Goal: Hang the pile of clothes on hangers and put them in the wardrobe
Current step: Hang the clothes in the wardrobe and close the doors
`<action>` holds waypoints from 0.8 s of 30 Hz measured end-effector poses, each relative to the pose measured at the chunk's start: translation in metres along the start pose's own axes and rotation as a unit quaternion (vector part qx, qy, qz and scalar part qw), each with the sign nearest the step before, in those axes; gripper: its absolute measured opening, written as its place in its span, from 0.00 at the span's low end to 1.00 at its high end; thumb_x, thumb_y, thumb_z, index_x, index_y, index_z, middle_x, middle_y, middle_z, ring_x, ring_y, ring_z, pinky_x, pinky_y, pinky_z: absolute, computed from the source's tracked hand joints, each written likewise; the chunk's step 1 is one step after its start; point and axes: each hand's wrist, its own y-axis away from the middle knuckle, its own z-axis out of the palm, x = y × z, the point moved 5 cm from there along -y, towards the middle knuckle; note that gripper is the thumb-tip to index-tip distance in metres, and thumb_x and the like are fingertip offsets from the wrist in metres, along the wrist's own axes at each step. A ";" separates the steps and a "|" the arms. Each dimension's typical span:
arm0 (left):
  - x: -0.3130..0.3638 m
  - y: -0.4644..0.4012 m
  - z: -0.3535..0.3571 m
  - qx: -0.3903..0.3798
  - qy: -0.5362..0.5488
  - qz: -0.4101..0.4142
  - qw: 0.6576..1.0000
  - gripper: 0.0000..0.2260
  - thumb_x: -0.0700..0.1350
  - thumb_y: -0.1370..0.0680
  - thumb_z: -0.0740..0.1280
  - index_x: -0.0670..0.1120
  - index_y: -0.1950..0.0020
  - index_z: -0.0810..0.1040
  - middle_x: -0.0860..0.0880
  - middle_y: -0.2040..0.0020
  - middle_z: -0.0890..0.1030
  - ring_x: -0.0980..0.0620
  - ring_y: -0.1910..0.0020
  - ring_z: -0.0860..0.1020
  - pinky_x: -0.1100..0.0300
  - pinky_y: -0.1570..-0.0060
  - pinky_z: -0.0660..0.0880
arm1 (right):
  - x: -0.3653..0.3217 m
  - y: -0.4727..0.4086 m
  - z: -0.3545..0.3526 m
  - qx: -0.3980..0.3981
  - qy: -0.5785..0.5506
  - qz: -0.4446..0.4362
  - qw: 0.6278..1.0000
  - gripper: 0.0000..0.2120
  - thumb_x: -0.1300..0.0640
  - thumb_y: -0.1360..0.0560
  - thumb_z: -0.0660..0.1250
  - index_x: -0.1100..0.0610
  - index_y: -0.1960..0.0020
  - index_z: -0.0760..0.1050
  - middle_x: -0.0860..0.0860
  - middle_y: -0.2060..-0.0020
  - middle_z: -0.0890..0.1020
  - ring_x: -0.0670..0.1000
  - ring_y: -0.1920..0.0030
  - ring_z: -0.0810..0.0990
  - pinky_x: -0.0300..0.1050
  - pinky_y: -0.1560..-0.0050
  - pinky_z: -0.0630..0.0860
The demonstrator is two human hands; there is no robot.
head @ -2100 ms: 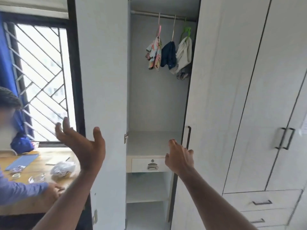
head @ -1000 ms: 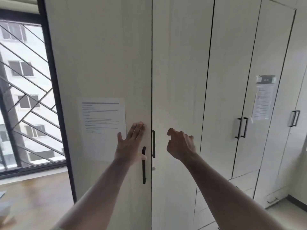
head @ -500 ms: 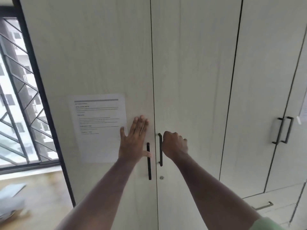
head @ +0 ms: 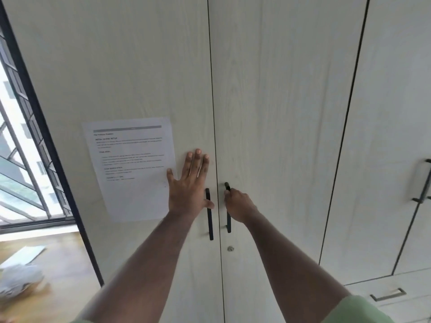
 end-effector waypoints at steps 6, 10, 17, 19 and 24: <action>0.000 0.007 -0.008 0.005 -0.005 -0.001 1.000 0.64 0.73 0.36 0.72 0.48 0.19 0.33 0.48 0.20 0.30 0.47 0.19 0.35 0.32 0.28 0.58 | 0.009 0.006 0.007 0.041 -0.075 -0.036 0.996 0.18 0.44 0.15 0.48 0.53 0.47 0.72 0.54 0.56 0.82 0.56 0.56 0.80 0.50 0.56 0.74; -0.008 0.015 -0.015 0.006 -0.022 0.022 0.999 0.64 0.74 0.37 0.71 0.49 0.19 0.33 0.49 0.19 0.31 0.48 0.19 0.37 0.32 0.29 0.59 | 0.014 0.015 0.006 0.056 -0.059 -0.042 0.996 0.19 0.43 0.15 0.48 0.53 0.47 0.72 0.54 0.58 0.81 0.56 0.58 0.80 0.54 0.55 0.77; -0.015 0.026 -0.026 0.021 -0.010 0.023 0.999 0.63 0.73 0.38 0.72 0.50 0.17 0.39 0.49 0.18 0.36 0.49 0.18 0.42 0.31 0.30 0.60 | 0.015 0.042 0.002 0.055 -0.057 -0.048 0.996 0.19 0.44 0.14 0.48 0.55 0.47 0.72 0.54 0.58 0.82 0.56 0.58 0.81 0.56 0.53 0.80; -0.012 0.024 -0.028 0.016 -0.001 0.023 1.000 0.62 0.73 0.36 0.72 0.50 0.18 0.38 0.50 0.18 0.35 0.49 0.18 0.41 0.31 0.29 0.59 | 0.017 0.047 0.001 0.054 -0.060 -0.047 0.996 0.19 0.44 0.14 0.48 0.54 0.48 0.72 0.54 0.58 0.81 0.56 0.59 0.81 0.57 0.54 0.81; -0.012 0.016 -0.027 0.013 -0.001 0.022 1.000 0.61 0.72 0.36 0.73 0.50 0.17 0.39 0.50 0.18 0.36 0.50 0.18 0.42 0.33 0.29 0.59 | 0.015 0.041 0.001 0.061 -0.066 -0.038 0.995 0.19 0.42 0.15 0.49 0.52 0.49 0.71 0.53 0.59 0.81 0.54 0.60 0.82 0.58 0.55 0.82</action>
